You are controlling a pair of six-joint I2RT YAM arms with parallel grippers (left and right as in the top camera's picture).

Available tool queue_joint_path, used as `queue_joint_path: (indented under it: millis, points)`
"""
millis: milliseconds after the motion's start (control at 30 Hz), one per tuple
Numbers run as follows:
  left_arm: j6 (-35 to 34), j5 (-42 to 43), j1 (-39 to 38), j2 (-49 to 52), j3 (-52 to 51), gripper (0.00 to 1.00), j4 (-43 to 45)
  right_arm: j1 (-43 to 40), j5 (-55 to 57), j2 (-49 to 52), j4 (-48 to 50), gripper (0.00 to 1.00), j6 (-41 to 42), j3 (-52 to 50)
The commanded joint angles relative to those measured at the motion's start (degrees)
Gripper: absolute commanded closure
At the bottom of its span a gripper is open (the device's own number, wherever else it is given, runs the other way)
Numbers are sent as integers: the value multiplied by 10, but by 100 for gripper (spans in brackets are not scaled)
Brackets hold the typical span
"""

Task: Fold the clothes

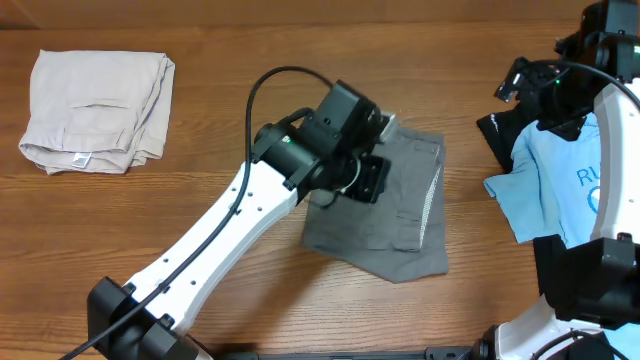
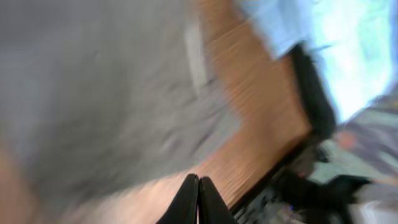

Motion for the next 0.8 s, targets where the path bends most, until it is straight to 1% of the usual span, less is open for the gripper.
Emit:
queue_joint_path:
  millis: [0, 67, 133, 200, 233, 367, 433, 467, 500, 633, 733, 767]
  points:
    - [-37, -73, -4, 36, -45, 96, -55, -1, 3, 2, 1, 0, -2, 5]
    - [-60, -73, -4, 43, -88, 96, -56, -1, 3, 2, 1, 0, -2, 5]
    - [-80, -73, -4, 46, -135, 96, -37, -1, 3, 2, 1, 0, -2, 5]
    - [-103, -73, -4, 47, -195, 96, 2, -1, 3, 2, 1, 0, -2, 5]
    - [-106, -73, -4, 47, -229, 96, 37, -1, 3, 2, 1, 0, -2, 5]
    - [-111, -73, -4, 47, -289, 96, 132, -1, 3, 2, 1, 0, -2, 5]
    - [-126, -79, -4, 47, -313, 96, 182, -1, 3, 2, 1, 0, -2, 5]
    - [-144, -89, -4, 47, -325, 96, 202, -1, 3, 2, 1, 0, -2, 5]
    - [-154, -97, -4, 47, -330, 96, 209, -1, 3, 2, 1, 0, -2, 5]
    - [-204, -194, -3, 47, -350, 95, 206, -1, 3, 2, 1, 0, -2, 4]
    - [-207, -266, 0, 47, -359, 95, 215, -1, 3, 2, 1, 0, -2, 5]
    - [-207, -311, 5, 47, -361, 93, 222, -1, 3, 2, 1, 0, -2, 5]
